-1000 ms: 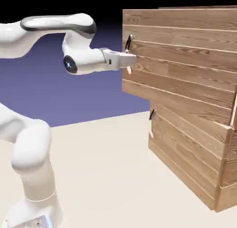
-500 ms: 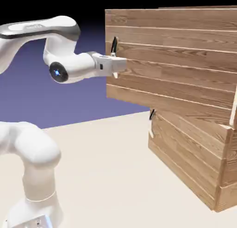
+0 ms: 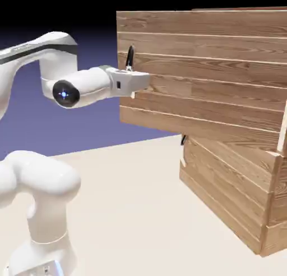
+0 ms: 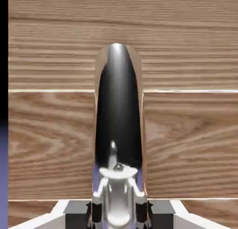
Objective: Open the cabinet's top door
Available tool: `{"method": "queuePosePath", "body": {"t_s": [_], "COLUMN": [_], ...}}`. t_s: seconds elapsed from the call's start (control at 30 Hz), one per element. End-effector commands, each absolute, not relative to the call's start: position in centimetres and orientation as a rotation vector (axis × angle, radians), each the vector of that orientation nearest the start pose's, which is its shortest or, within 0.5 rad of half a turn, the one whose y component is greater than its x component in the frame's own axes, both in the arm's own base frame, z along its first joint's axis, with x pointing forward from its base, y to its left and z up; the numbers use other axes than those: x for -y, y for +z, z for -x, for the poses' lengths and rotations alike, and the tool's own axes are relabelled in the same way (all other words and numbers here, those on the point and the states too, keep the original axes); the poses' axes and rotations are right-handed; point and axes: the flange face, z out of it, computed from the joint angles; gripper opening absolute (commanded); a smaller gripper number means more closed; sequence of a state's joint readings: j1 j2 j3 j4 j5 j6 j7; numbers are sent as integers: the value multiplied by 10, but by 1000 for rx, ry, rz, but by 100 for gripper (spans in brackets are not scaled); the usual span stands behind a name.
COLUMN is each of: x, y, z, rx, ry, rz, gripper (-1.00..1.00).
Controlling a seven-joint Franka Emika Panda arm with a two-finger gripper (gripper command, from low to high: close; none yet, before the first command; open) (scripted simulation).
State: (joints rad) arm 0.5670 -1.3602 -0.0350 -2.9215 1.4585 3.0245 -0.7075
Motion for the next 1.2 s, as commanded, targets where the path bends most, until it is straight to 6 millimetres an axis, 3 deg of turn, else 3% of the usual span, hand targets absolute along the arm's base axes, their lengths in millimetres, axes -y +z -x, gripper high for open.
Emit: {"method": "queuePosePath", "body": {"t_s": [0.0,0.37,0.6,0.8,0.9,1.17], "x": [-37,22,74,129,143,236], "y": [573,572,572,572,573,572], "z": [-218,-185,-165,-150,-147,-140], "rx": [-87,33,130,227,251,402], "ry": [-1283,-1180,-1095,-1005,-982,-835], "rz": [1727,1703,1678,1649,1641,1584], "gripper": [-100,-100,-100,-100,-100,-100]}}
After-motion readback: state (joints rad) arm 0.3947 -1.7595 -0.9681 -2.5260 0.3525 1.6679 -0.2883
